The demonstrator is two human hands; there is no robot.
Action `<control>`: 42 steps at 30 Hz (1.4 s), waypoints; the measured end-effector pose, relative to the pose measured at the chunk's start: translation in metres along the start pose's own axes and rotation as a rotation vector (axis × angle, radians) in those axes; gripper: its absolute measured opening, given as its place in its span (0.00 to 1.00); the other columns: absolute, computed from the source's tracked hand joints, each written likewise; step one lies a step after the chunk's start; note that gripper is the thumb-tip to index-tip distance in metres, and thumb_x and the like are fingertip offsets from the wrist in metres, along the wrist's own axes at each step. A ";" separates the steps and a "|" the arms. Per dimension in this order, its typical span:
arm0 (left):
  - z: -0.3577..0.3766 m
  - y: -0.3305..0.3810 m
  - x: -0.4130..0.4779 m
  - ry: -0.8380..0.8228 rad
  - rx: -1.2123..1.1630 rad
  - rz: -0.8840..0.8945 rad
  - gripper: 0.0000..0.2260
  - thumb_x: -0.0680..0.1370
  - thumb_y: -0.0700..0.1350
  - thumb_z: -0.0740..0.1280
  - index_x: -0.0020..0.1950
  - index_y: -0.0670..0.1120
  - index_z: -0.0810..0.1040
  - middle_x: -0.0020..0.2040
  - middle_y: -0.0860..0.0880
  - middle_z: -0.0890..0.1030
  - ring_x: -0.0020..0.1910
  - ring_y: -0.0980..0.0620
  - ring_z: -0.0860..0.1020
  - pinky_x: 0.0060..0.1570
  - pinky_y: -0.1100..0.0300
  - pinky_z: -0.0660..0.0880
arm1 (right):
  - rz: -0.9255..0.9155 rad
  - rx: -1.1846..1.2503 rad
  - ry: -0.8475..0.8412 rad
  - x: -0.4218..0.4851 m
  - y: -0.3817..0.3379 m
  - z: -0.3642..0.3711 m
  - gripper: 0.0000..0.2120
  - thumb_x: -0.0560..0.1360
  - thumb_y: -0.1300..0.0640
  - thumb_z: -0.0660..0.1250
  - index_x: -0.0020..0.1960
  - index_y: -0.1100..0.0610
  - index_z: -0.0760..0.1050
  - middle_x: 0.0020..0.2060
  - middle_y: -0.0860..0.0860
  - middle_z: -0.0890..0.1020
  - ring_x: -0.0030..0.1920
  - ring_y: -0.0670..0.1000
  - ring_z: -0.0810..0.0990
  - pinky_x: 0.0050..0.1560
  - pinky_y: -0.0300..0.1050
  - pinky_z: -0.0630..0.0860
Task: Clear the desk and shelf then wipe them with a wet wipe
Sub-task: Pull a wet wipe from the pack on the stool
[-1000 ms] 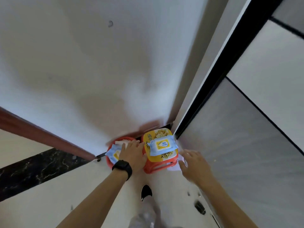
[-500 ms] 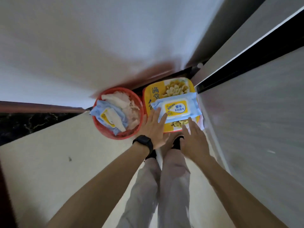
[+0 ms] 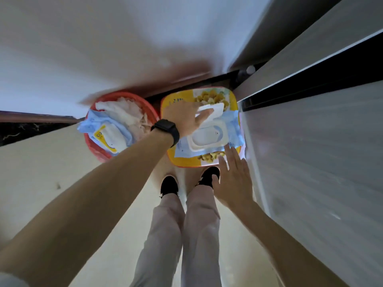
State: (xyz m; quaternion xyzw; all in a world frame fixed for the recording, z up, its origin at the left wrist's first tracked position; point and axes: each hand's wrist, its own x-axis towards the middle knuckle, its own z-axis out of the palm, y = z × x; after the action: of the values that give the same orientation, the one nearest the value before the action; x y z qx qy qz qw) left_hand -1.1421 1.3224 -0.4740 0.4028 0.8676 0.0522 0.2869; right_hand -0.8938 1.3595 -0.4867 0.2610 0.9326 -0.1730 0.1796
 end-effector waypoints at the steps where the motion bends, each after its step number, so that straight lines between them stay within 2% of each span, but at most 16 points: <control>1: -0.007 -0.004 0.007 0.017 -0.046 -0.042 0.24 0.80 0.58 0.61 0.73 0.50 0.68 0.62 0.44 0.79 0.58 0.42 0.77 0.53 0.49 0.74 | -0.004 0.025 0.028 0.004 -0.002 -0.006 0.25 0.70 0.54 0.73 0.64 0.62 0.75 0.74 0.59 0.69 0.73 0.59 0.68 0.65 0.58 0.74; 3: -0.009 -0.011 0.008 0.102 0.078 -0.016 0.32 0.77 0.50 0.68 0.78 0.49 0.59 0.72 0.42 0.69 0.67 0.39 0.70 0.63 0.45 0.69 | 0.070 0.138 0.064 0.014 -0.009 -0.021 0.23 0.74 0.53 0.70 0.65 0.60 0.73 0.69 0.57 0.75 0.66 0.59 0.75 0.58 0.54 0.77; 6: 0.009 -0.021 -0.013 0.181 0.184 0.220 0.28 0.71 0.43 0.72 0.71 0.47 0.72 0.67 0.43 0.75 0.62 0.39 0.74 0.60 0.46 0.71 | 0.273 0.325 0.106 0.039 -0.019 -0.042 0.23 0.78 0.46 0.65 0.70 0.53 0.68 0.61 0.53 0.76 0.61 0.55 0.74 0.54 0.52 0.75; 8: 0.034 -0.025 -0.040 0.188 0.108 0.302 0.23 0.72 0.42 0.71 0.67 0.46 0.76 0.63 0.44 0.78 0.59 0.41 0.77 0.57 0.48 0.73 | 0.334 0.423 0.129 0.059 -0.024 -0.048 0.21 0.78 0.45 0.64 0.69 0.50 0.69 0.60 0.51 0.74 0.59 0.53 0.75 0.54 0.52 0.76; 11: 0.057 -0.023 -0.080 0.089 -0.030 0.118 0.27 0.79 0.51 0.63 0.78 0.49 0.62 0.77 0.49 0.65 0.75 0.47 0.65 0.72 0.43 0.60 | 0.432 0.536 0.094 0.082 -0.031 -0.050 0.16 0.76 0.47 0.67 0.60 0.52 0.72 0.55 0.48 0.77 0.52 0.53 0.80 0.51 0.49 0.77; 14: 0.067 -0.021 -0.095 -0.028 -0.093 -0.014 0.31 0.81 0.56 0.58 0.80 0.54 0.48 0.80 0.56 0.46 0.79 0.53 0.49 0.76 0.44 0.45 | 0.493 0.524 0.097 0.090 -0.038 -0.050 0.11 0.75 0.50 0.69 0.52 0.50 0.68 0.46 0.46 0.81 0.48 0.52 0.81 0.45 0.44 0.72; 16: 0.068 -0.021 -0.096 -0.064 -0.127 -0.032 0.31 0.82 0.56 0.56 0.80 0.56 0.44 0.80 0.59 0.42 0.79 0.54 0.45 0.77 0.44 0.45 | 0.564 0.565 0.066 0.089 -0.042 -0.051 0.08 0.77 0.52 0.68 0.52 0.50 0.71 0.44 0.45 0.80 0.49 0.52 0.81 0.46 0.42 0.70; 19: 0.068 -0.022 -0.092 -0.090 -0.206 -0.059 0.30 0.82 0.54 0.58 0.80 0.57 0.46 0.80 0.60 0.43 0.79 0.56 0.45 0.77 0.45 0.48 | 0.673 0.616 0.049 0.090 -0.048 -0.058 0.08 0.79 0.54 0.65 0.57 0.54 0.77 0.49 0.49 0.83 0.53 0.52 0.80 0.48 0.40 0.68; 22: 0.063 -0.024 -0.084 -0.075 -0.388 -0.098 0.25 0.82 0.54 0.56 0.78 0.59 0.54 0.80 0.61 0.49 0.79 0.57 0.50 0.76 0.45 0.55 | 0.583 0.728 -0.018 0.090 -0.059 -0.064 0.08 0.79 0.53 0.66 0.54 0.55 0.80 0.47 0.48 0.83 0.53 0.51 0.81 0.49 0.40 0.70; 24: 0.051 -0.024 -0.080 -0.083 -0.575 -0.150 0.21 0.83 0.52 0.53 0.76 0.59 0.62 0.79 0.61 0.55 0.78 0.58 0.54 0.76 0.52 0.57 | 0.404 0.792 -0.116 0.081 -0.070 -0.061 0.06 0.78 0.52 0.68 0.52 0.53 0.80 0.46 0.46 0.83 0.50 0.47 0.81 0.50 0.40 0.73; 26: 0.038 -0.024 -0.077 -0.089 -0.756 -0.254 0.18 0.83 0.50 0.54 0.73 0.57 0.70 0.76 0.58 0.65 0.73 0.56 0.65 0.70 0.60 0.63 | 0.315 0.821 -0.139 0.070 -0.075 -0.053 0.03 0.78 0.52 0.68 0.50 0.50 0.80 0.50 0.44 0.82 0.52 0.44 0.80 0.54 0.39 0.75; 29: 0.026 -0.027 -0.074 -0.150 -0.616 -0.287 0.18 0.82 0.58 0.56 0.70 0.59 0.72 0.70 0.53 0.75 0.63 0.49 0.76 0.61 0.55 0.73 | 0.348 0.903 -0.179 0.061 -0.074 -0.053 0.08 0.78 0.57 0.66 0.52 0.46 0.80 0.47 0.35 0.80 0.55 0.43 0.79 0.53 0.34 0.72; 31: 0.021 -0.028 -0.070 -0.156 -0.519 -0.241 0.16 0.80 0.61 0.59 0.65 0.59 0.75 0.70 0.56 0.75 0.62 0.50 0.77 0.60 0.53 0.74 | 0.361 0.917 -0.244 0.061 -0.070 -0.056 0.12 0.78 0.61 0.65 0.56 0.47 0.81 0.47 0.35 0.80 0.55 0.43 0.77 0.54 0.34 0.70; 34: 0.021 -0.029 -0.068 -0.093 -0.502 -0.194 0.12 0.80 0.55 0.63 0.62 0.57 0.76 0.73 0.59 0.70 0.65 0.52 0.74 0.62 0.54 0.72 | 0.350 0.920 -0.262 0.060 -0.061 -0.058 0.14 0.77 0.62 0.67 0.58 0.49 0.83 0.54 0.42 0.83 0.57 0.44 0.79 0.58 0.35 0.74; 38: 0.028 -0.028 -0.073 -0.056 -0.415 -0.146 0.19 0.79 0.39 0.61 0.67 0.55 0.73 0.76 0.58 0.66 0.67 0.49 0.73 0.53 0.57 0.74 | 0.426 0.774 0.015 0.073 -0.051 -0.062 0.08 0.77 0.54 0.69 0.55 0.52 0.83 0.49 0.46 0.84 0.46 0.41 0.82 0.45 0.26 0.73; 42: 0.033 -0.029 -0.083 -0.045 -0.356 -0.039 0.24 0.79 0.37 0.59 0.72 0.54 0.70 0.78 0.56 0.60 0.73 0.49 0.67 0.56 0.53 0.75 | 0.171 0.285 0.033 0.091 -0.043 -0.055 0.08 0.79 0.55 0.65 0.52 0.56 0.82 0.49 0.51 0.79 0.48 0.51 0.80 0.47 0.46 0.76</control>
State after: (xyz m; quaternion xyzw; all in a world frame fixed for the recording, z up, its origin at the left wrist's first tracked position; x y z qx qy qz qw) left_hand -1.1015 1.2382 -0.4726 0.3299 0.8457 0.1904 0.3738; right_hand -1.0038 1.3868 -0.4677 0.3649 0.8759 -0.2833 0.1397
